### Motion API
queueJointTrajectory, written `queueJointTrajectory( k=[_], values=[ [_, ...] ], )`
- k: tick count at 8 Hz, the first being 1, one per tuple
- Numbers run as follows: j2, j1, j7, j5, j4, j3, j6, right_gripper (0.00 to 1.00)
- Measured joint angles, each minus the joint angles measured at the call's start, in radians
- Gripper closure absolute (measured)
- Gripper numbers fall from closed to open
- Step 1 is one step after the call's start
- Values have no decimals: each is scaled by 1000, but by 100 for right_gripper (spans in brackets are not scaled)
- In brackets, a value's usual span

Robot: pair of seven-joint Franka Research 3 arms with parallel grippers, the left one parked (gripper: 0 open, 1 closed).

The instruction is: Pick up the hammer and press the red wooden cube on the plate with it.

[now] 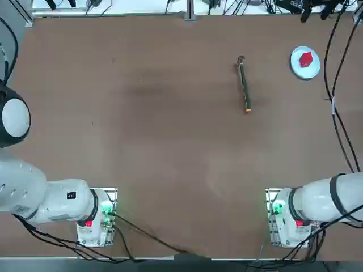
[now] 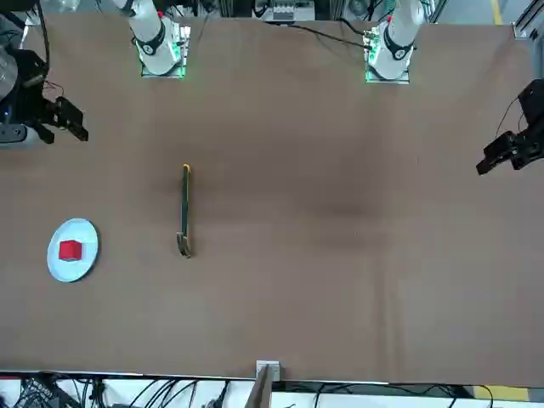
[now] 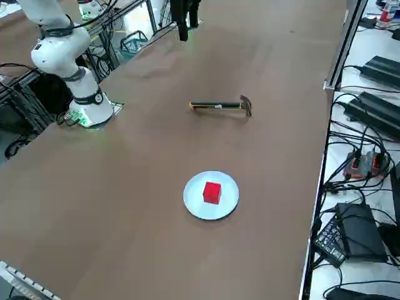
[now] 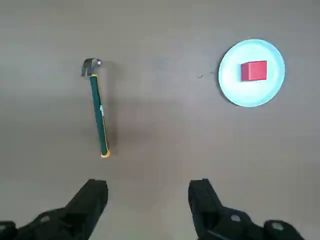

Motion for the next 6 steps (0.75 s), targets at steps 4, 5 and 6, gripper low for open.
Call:
queueJointTrajectory(
  k=[4, 5, 6],
  values=[
    [31, 6, 67, 60, 9, 17, 8, 0],
    [57, 21, 73, 81, 5, 19, 45, 0],
    [98, 53, 91, 90, -5, 21, 108, 0]
  ],
)
